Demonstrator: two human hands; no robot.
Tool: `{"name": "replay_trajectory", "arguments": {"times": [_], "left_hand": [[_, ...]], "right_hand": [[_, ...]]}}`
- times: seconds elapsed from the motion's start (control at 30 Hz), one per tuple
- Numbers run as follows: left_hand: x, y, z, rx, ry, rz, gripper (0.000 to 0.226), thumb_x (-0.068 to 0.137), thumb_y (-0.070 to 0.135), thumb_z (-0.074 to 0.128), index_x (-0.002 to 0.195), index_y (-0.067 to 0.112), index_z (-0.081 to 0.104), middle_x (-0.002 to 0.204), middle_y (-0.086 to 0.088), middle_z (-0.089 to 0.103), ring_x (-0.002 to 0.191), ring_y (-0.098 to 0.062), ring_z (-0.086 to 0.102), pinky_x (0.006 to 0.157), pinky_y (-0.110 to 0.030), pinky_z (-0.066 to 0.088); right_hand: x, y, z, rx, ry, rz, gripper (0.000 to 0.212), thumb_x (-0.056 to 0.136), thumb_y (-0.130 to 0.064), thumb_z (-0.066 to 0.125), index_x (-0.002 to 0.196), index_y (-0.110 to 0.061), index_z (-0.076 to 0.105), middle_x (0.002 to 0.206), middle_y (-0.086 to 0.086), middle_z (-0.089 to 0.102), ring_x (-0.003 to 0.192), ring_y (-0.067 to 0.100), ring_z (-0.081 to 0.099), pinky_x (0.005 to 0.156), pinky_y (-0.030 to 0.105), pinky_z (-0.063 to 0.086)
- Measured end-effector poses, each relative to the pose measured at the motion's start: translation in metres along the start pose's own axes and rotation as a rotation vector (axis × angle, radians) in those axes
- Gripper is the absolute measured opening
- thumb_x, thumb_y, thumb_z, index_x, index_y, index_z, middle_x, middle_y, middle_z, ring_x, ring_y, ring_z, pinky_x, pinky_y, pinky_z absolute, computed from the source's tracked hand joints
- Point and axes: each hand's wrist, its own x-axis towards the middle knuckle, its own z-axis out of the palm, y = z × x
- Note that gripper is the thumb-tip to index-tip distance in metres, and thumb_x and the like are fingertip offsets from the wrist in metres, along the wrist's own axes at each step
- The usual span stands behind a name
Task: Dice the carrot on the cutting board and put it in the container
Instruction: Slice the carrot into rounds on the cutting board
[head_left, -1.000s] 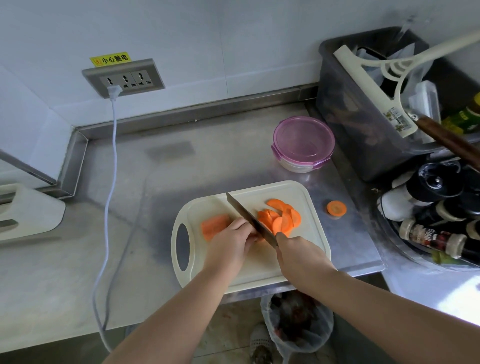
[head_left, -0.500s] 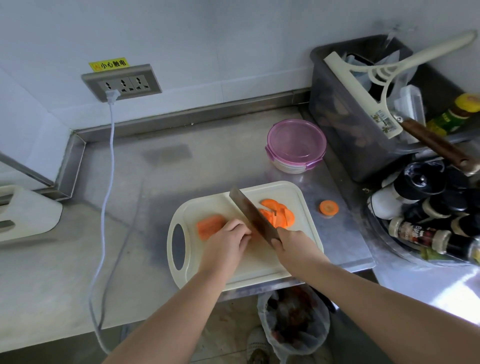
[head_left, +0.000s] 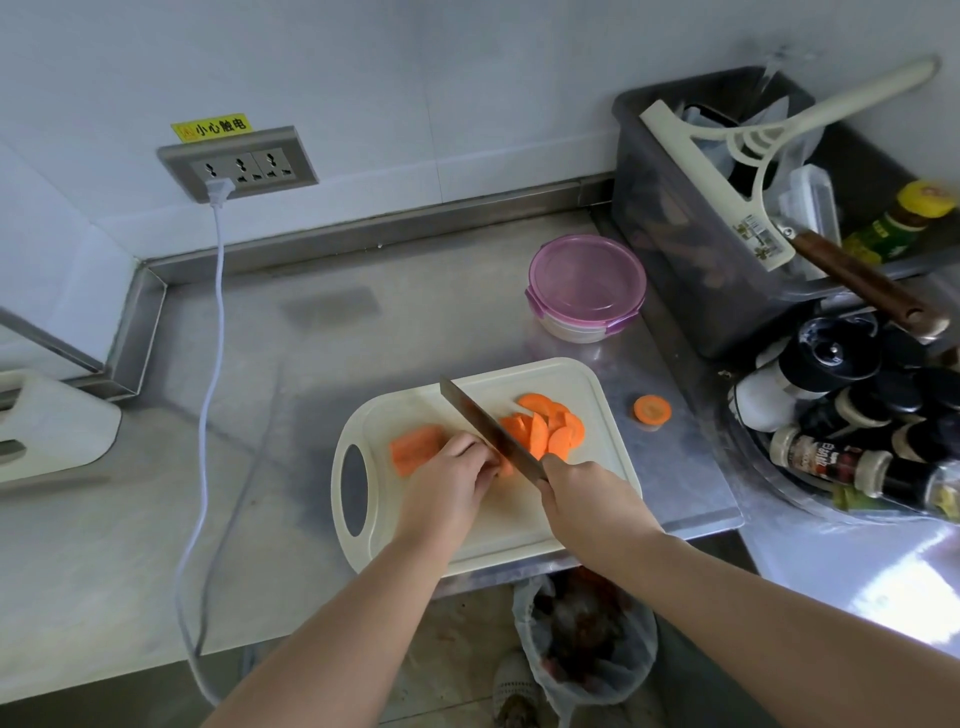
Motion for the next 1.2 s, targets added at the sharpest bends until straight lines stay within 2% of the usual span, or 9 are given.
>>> {"name": "replay_trajectory", "arguments": {"times": [0.13, 0.23, 0.3, 0.5, 0.67, 0.9, 0.97, 1.1, 1.2], "left_hand": [[0.0, -0.001, 0.001, 0.006, -0.014, -0.011, 0.007, 0.084, 0.011, 0.067, 0.089, 0.012, 0.071, 0.096, 0.002, 0.063, 0.077, -0.022, 0.065, 0.06, -0.041, 0.054], [0.001, 0.0, 0.0, 0.003, -0.02, -0.013, 0.007, 0.085, 0.012, 0.066, 0.09, 0.012, 0.071, 0.096, 0.002, 0.064, 0.078, -0.022, 0.065, 0.061, -0.041, 0.054], [0.001, 0.0, -0.001, 0.0, -0.026, -0.018, 0.007, 0.086, 0.012, 0.066, 0.091, 0.012, 0.071, 0.097, 0.002, 0.063, 0.079, -0.022, 0.065, 0.062, -0.04, 0.054], [0.003, -0.001, -0.002, -0.012, -0.057, -0.035, 0.008, 0.087, 0.012, 0.064, 0.092, 0.011, 0.07, 0.099, 0.003, 0.063, 0.082, -0.022, 0.064, 0.065, -0.04, 0.052], [0.003, 0.0, -0.004, -0.036, -0.049, -0.024, 0.007, 0.086, 0.009, 0.065, 0.091, 0.011, 0.07, 0.1, 0.004, 0.064, 0.082, -0.021, 0.063, 0.066, -0.034, 0.05], [0.002, -0.005, -0.002, -0.008, -0.011, 0.006, 0.005, 0.081, 0.007, 0.069, 0.083, 0.011, 0.068, 0.092, 0.004, 0.064, 0.068, -0.019, 0.064, 0.055, -0.027, 0.048], [0.002, -0.005, -0.001, -0.008, 0.003, 0.021, 0.003, 0.08, 0.01, 0.068, 0.082, 0.012, 0.068, 0.09, 0.004, 0.064, 0.066, -0.018, 0.063, 0.053, -0.027, 0.049], [0.001, -0.004, -0.002, 0.001, 0.013, 0.027, 0.006, 0.081, 0.015, 0.063, 0.082, 0.014, 0.069, 0.09, 0.007, 0.063, 0.068, -0.015, 0.063, 0.053, -0.031, 0.052], [0.0, -0.002, -0.003, 0.009, -0.011, 0.016, 0.005, 0.082, 0.01, 0.067, 0.086, 0.013, 0.069, 0.091, 0.004, 0.062, 0.071, -0.018, 0.064, 0.055, -0.032, 0.052]], "right_hand": [[0.0, -0.001, -0.001, -0.021, -0.017, -0.004, 0.019, 0.102, -0.02, 0.033, 0.115, -0.014, 0.046, 0.069, -0.002, 0.042, 0.066, 0.022, 0.049, 0.047, 0.025, 0.03], [0.0, -0.003, -0.002, -0.048, -0.04, -0.003, 0.02, 0.102, -0.017, 0.035, 0.119, -0.013, 0.045, 0.078, 0.001, 0.048, 0.069, 0.022, 0.05, 0.051, 0.026, 0.034], [0.001, -0.004, 0.0, -0.038, -0.045, 0.014, 0.02, 0.101, -0.015, 0.035, 0.12, -0.013, 0.044, 0.073, 0.0, 0.045, 0.067, 0.022, 0.05, 0.054, 0.027, 0.037], [0.006, -0.008, 0.004, -0.036, -0.061, 0.043, 0.021, 0.1, -0.012, 0.037, 0.121, -0.013, 0.043, 0.065, -0.003, 0.036, 0.052, 0.012, 0.034, 0.044, 0.024, 0.024], [0.011, -0.007, 0.008, -0.012, -0.079, 0.038, 0.017, 0.1, -0.013, 0.035, 0.115, -0.013, 0.044, 0.067, -0.002, 0.038, 0.054, 0.013, 0.037, 0.045, 0.024, 0.026], [0.015, -0.009, 0.01, -0.008, -0.124, 0.05, 0.014, 0.099, -0.011, 0.039, 0.111, -0.015, 0.044, 0.069, -0.002, 0.04, 0.066, 0.02, 0.047, 0.057, 0.029, 0.035], [0.015, -0.007, 0.008, 0.022, -0.126, 0.07, 0.012, 0.1, -0.014, 0.038, 0.11, -0.015, 0.045, 0.075, 0.0, 0.047, 0.071, 0.02, 0.048, 0.061, 0.03, 0.037], [0.013, -0.003, 0.003, 0.108, -0.116, 0.098, 0.022, 0.102, -0.026, 0.034, 0.111, -0.013, 0.049, 0.103, 0.01, 0.061, 0.085, 0.027, 0.055, 0.067, 0.031, 0.038], [0.007, -0.006, 0.004, 0.111, -0.071, 0.087, 0.025, 0.103, -0.027, 0.032, 0.114, -0.012, 0.048, 0.101, 0.011, 0.062, 0.079, 0.027, 0.053, 0.065, 0.031, 0.038]]}}
